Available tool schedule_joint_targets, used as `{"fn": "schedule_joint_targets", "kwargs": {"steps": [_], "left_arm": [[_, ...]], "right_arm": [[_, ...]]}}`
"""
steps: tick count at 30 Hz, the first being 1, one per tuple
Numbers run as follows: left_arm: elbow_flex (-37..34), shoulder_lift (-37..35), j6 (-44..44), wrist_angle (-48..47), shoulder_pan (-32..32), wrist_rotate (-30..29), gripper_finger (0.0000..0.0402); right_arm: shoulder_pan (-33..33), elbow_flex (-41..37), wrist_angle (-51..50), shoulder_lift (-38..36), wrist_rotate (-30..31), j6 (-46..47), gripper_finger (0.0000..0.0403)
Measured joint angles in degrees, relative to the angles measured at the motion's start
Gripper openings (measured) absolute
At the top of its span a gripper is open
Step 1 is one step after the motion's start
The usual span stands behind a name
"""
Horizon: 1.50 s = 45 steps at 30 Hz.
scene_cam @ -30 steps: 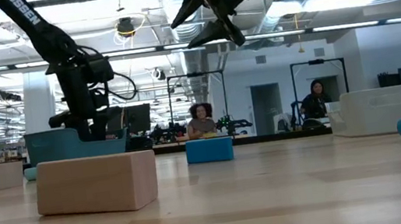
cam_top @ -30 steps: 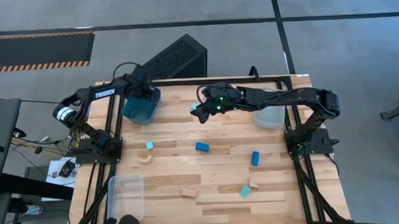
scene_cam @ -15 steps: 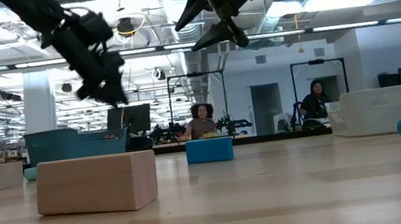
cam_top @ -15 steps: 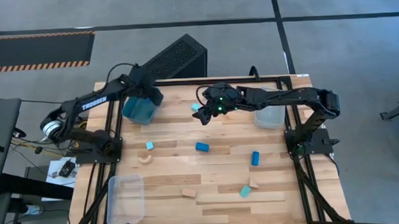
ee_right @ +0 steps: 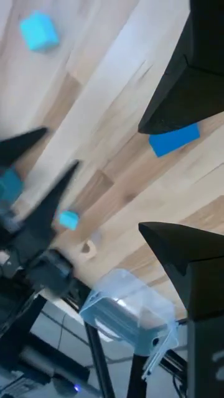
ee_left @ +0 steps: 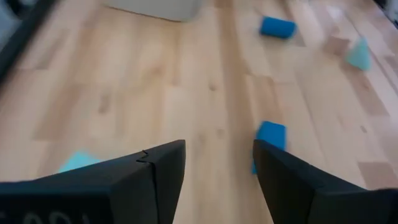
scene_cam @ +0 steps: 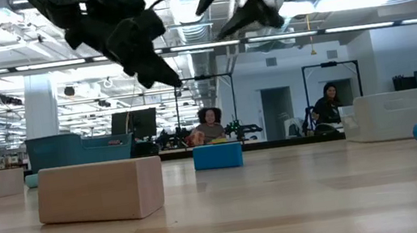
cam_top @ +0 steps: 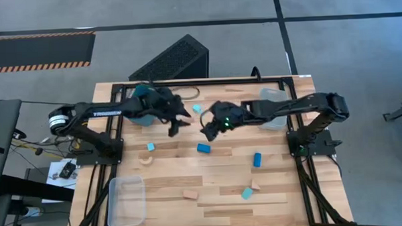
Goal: Sort & place blocks by color
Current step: Put the left blue block into the blue bin
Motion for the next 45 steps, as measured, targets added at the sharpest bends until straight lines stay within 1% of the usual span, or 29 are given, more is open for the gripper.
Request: {"fn": "schedule_joint_targets", "kwargs": {"steps": [3,6,8,14,15,17,19,23,26,28,30,33,35,37,41,43,45], "left_arm": [[0.0,3.7,-1.4,0.5,-3.0,0.0,0.0174],[-0.1,7.7,-1.9,1.6,-5.4,-0.3,0.0174],[0.0,10.5,-2.0,5.0,-7.0,-0.4,0.0174],[0.0,16.1,0.1,11.8,-12.0,-0.5,0.0180],[0.0,16.9,0.5,12.6,-12.7,-1.6,0.0184],[0.0,18.8,0.1,13.1,-14.0,-6.0,0.0196],[0.0,20.5,-0.3,14.4,-14.7,-8.9,0.0213],[0.0,23.2,-0.4,14.8,-15.5,-12.3,0.0252],[0.3,25.2,-2.0,15.0,-15.4,-11.9,0.0271],[0.4,25.8,-3.8,15.0,-15.3,-11.3,0.0272],[0.5,26.1,-6.7,14.6,-15.6,-12.7,0.0262],[0.5,26.0,-10.9,15.3,-15.8,-14.1,0.0228],[0.5,25.2,-12.8,14.7,-15.8,-14.1,0.0196],[1.5,24.8,-13.9,12.7,-15.9,-14.6,0.0159],[4.5,22.6,-16.2,4.5,-15.7,-16.2,0.0086],[6.0,21.2,-16.5,1.8,-15.1,-16.5,0.0058],[6.9,20.5,-16.5,0.5,-14.6,-16.5,0.0038]], "right_arm": [[1.5,0.0,-4.9,-3.7,4.7,0.0,0.0264],[1.7,0.1,-8.9,-7.6,9.2,-0.6,0.0264],[1.6,0.1,-11.2,-9.6,10.8,-2.3,0.0264],[2.4,0.1,-20.5,-11.7,11.2,-2.4,0.0264],[3.0,0.1,-21.4,-11.7,11.2,-1.9,0.0264],[4.4,0.0,-23.7,-11.2,11.3,-1.4,0.0264],[5.7,0.1,-23.9,-10.2,11.8,-1.3,0.0264],[7.2,0.0,-23.4,-8.0,11.7,-1.4,0.0264],[7.6,0.1,-22.0,-6.3,10.7,-3.0,0.0264],[7.6,0.0,-22.3,-5.7,9.3,-4.4,0.0264],[7.6,0.1,-21.3,-5.2,8.5,-5.7,0.0264],[7.1,0.0,-22.0,-5.5,8.3,-7.7,0.0264],[6.6,0.1,-20.3,-5.5,8.2,-8.7,0.0264],[5.8,0.0,-20.8,-6.3,8.2,-10.1,0.0264],[4.1,0.0,-18.5,-8.0,7.4,-13.2,0.0264],[3.1,0.1,-17.8,-8.7,7.2,-14.6,0.0264],[2.0,0.1,-17.2,-9.6,7.1,-15.6,0.0264]]}}
